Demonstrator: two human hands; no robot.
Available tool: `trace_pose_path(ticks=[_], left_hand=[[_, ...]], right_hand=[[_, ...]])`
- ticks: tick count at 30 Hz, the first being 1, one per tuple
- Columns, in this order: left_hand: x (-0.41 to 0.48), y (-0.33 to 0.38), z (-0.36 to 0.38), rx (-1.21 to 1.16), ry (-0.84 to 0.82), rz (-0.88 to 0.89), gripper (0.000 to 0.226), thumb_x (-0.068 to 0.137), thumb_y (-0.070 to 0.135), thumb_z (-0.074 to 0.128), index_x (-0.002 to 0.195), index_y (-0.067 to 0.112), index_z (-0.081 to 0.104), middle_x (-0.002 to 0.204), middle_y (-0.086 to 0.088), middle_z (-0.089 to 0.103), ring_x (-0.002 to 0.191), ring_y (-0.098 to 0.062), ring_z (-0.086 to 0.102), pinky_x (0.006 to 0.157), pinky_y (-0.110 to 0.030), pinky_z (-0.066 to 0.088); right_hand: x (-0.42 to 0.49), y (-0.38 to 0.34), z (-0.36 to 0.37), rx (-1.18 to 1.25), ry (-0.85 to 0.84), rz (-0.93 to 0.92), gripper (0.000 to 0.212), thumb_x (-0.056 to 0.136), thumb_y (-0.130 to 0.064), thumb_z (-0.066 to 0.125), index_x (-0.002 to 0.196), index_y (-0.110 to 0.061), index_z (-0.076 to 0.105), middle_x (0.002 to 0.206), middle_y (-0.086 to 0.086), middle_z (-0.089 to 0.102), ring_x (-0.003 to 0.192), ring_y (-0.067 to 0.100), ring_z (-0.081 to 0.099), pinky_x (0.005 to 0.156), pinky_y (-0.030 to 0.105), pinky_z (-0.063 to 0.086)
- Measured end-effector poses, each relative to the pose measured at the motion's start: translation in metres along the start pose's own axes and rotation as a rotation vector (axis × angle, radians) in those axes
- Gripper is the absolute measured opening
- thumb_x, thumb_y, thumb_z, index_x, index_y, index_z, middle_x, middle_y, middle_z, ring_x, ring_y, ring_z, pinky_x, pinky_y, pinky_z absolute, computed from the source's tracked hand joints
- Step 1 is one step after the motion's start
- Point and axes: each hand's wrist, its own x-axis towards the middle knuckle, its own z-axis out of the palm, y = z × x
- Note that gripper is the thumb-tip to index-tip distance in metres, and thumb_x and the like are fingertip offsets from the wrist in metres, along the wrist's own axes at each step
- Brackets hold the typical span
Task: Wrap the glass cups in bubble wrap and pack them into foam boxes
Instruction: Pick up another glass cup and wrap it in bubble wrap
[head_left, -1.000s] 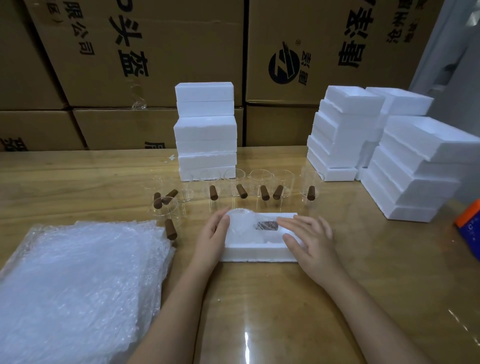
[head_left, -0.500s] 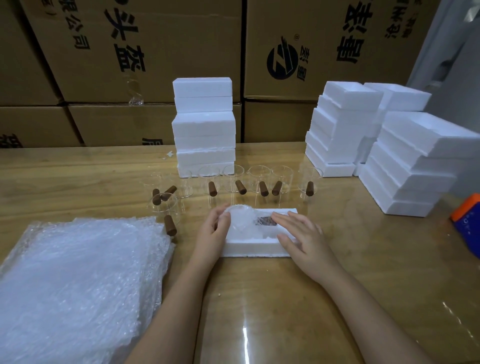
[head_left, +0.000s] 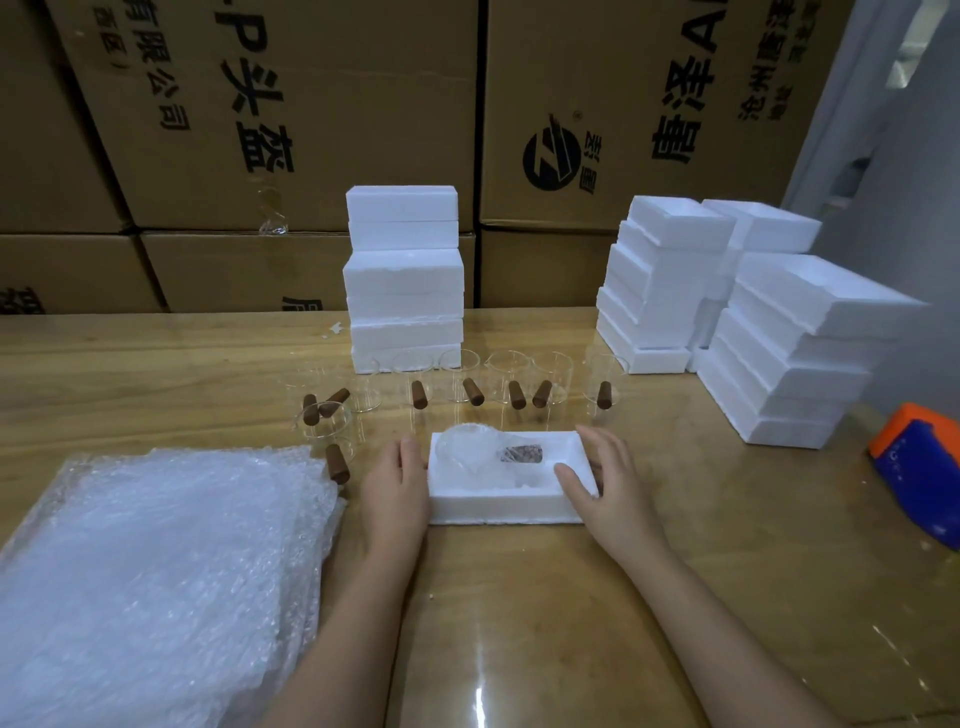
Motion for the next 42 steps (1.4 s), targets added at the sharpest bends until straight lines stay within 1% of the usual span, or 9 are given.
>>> trace_pose_path(ticks=[6, 12, 18, 23, 25, 28, 32, 35, 42], left_hand=[[-0.002, 0.0, -0.004, 0.046, -0.059, -0.018, 0.021, 0.093, 0.026, 0.044, 0.082, 0.018, 0.061, 0.084, -0.002, 0.063, 0.075, -0.016, 0.056, 0.061, -0.031, 0.042], [-0.007, 0.0, -0.01, 0.038, -0.137, 0.008, 0.014, 0.09, 0.022, 0.051, 0.095, 0.021, 0.064, 0.098, 0.003, 0.064, 0.086, -0.012, 0.059, 0.074, -0.036, 0.051], [-0.007, -0.004, -0.013, 0.047, -0.157, 0.045, 0.015, 0.093, 0.024, 0.054, 0.102, 0.02, 0.065, 0.101, 0.003, 0.063, 0.087, -0.005, 0.057, 0.068, -0.024, 0.042], [-0.005, -0.006, -0.012, 0.061, -0.166, 0.056, 0.014, 0.094, 0.024, 0.054, 0.103, 0.021, 0.064, 0.101, 0.004, 0.062, 0.084, 0.001, 0.054, 0.063, -0.016, 0.038], [-0.004, -0.007, -0.011, 0.078, -0.166, 0.071, 0.014, 0.094, 0.023, 0.053, 0.102, 0.019, 0.064, 0.101, 0.004, 0.061, 0.082, 0.002, 0.053, 0.063, -0.015, 0.037], [-0.004, -0.008, -0.011, 0.087, -0.166, 0.086, 0.01, 0.095, 0.023, 0.052, 0.098, 0.022, 0.062, 0.098, 0.005, 0.058, 0.081, 0.004, 0.052, 0.063, -0.015, 0.036], [-0.005, -0.007, -0.011, 0.091, -0.169, 0.089, 0.011, 0.095, 0.024, 0.051, 0.099, 0.022, 0.062, 0.097, 0.009, 0.056, 0.082, 0.005, 0.052, 0.063, -0.015, 0.037], [-0.006, -0.005, -0.012, 0.087, -0.172, 0.085, 0.008, 0.095, 0.024, 0.051, 0.097, 0.025, 0.059, 0.097, 0.008, 0.057, 0.081, 0.004, 0.052, 0.063, -0.014, 0.037], [-0.007, -0.003, -0.013, 0.085, -0.176, 0.076, 0.012, 0.095, 0.024, 0.051, 0.099, 0.02, 0.062, 0.101, 0.004, 0.059, 0.082, 0.002, 0.054, 0.063, -0.015, 0.038]], right_hand=[[-0.001, 0.002, 0.002, 0.0, -0.075, -0.034, 0.046, 0.091, -0.029, 0.059, 0.135, -0.025, 0.044, 0.14, -0.016, 0.035, 0.125, -0.004, 0.035, 0.097, 0.018, 0.032], [0.003, 0.006, 0.001, -0.002, -0.106, -0.011, 0.047, 0.091, -0.033, 0.059, 0.135, -0.026, 0.044, 0.142, -0.017, 0.033, 0.127, -0.001, 0.035, 0.101, 0.024, 0.036], [0.004, 0.002, -0.004, 0.063, -0.125, -0.012, 0.044, 0.092, -0.029, 0.059, 0.134, -0.023, 0.045, 0.139, -0.015, 0.035, 0.129, 0.003, 0.037, 0.101, 0.022, 0.035], [0.036, -0.019, -0.073, -0.05, 0.262, -0.105, 0.034, 0.09, -0.02, 0.059, 0.122, -0.029, 0.052, 0.124, -0.011, 0.045, 0.099, -0.002, 0.048, 0.089, 0.019, 0.043], [0.058, -0.025, -0.118, -0.187, 0.442, -0.156, 0.038, 0.087, -0.008, 0.057, 0.123, -0.02, 0.052, 0.126, 0.001, 0.043, 0.091, 0.014, 0.054, 0.083, 0.038, 0.049], [0.085, -0.019, -0.181, -0.561, 0.551, -0.062, 0.054, 0.084, -0.002, 0.055, 0.135, -0.014, 0.043, 0.141, 0.015, 0.033, 0.099, 0.043, 0.054, 0.084, 0.049, 0.045], [0.096, 0.005, -0.22, -0.798, 0.379, 0.211, 0.069, 0.091, -0.011, 0.053, 0.149, -0.023, 0.018, 0.153, 0.015, 0.014, 0.115, 0.048, 0.045, 0.091, 0.056, 0.039], [0.098, 0.012, -0.22, -0.816, 0.265, 0.265, 0.073, 0.089, -0.007, 0.053, 0.148, -0.024, 0.014, 0.146, 0.017, 0.024, 0.112, 0.046, 0.047, 0.089, 0.056, 0.041], [0.1, -0.001, -0.216, -0.766, 0.335, 0.067, 0.071, 0.082, -0.006, 0.062, 0.145, -0.017, 0.03, 0.127, 0.019, 0.03, 0.112, 0.043, 0.039, 0.085, 0.056, 0.045]])
